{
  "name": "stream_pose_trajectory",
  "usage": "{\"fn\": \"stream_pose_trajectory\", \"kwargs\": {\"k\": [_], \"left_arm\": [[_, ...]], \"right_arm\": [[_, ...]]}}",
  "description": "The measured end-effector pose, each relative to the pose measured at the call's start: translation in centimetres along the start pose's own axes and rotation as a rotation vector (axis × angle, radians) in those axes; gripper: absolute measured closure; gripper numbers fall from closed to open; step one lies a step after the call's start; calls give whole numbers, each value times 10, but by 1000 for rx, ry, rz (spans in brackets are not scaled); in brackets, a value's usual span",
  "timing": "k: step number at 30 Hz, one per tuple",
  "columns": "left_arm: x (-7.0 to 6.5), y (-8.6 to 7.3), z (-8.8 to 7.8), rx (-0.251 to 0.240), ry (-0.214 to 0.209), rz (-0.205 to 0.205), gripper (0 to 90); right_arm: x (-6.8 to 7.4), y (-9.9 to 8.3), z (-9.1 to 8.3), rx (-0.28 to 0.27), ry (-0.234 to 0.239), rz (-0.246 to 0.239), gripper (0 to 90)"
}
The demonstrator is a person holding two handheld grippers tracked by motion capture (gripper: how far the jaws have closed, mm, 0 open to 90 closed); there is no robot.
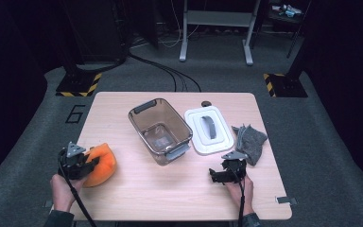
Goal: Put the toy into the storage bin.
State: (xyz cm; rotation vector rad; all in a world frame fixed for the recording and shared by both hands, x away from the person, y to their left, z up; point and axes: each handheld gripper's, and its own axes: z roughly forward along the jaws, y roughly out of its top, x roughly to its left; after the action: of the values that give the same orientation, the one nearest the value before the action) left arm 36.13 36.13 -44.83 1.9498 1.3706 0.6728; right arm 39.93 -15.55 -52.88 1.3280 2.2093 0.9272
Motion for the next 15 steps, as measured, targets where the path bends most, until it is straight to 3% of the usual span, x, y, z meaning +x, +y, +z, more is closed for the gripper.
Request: {"fn": "stream_pose_trajectory", "kwargs": {"k": [15], "left_arm": [[3,28,-3,-52,-32,10,670]], "right_arm": [[0,0,0,0,2,2,27]]}}
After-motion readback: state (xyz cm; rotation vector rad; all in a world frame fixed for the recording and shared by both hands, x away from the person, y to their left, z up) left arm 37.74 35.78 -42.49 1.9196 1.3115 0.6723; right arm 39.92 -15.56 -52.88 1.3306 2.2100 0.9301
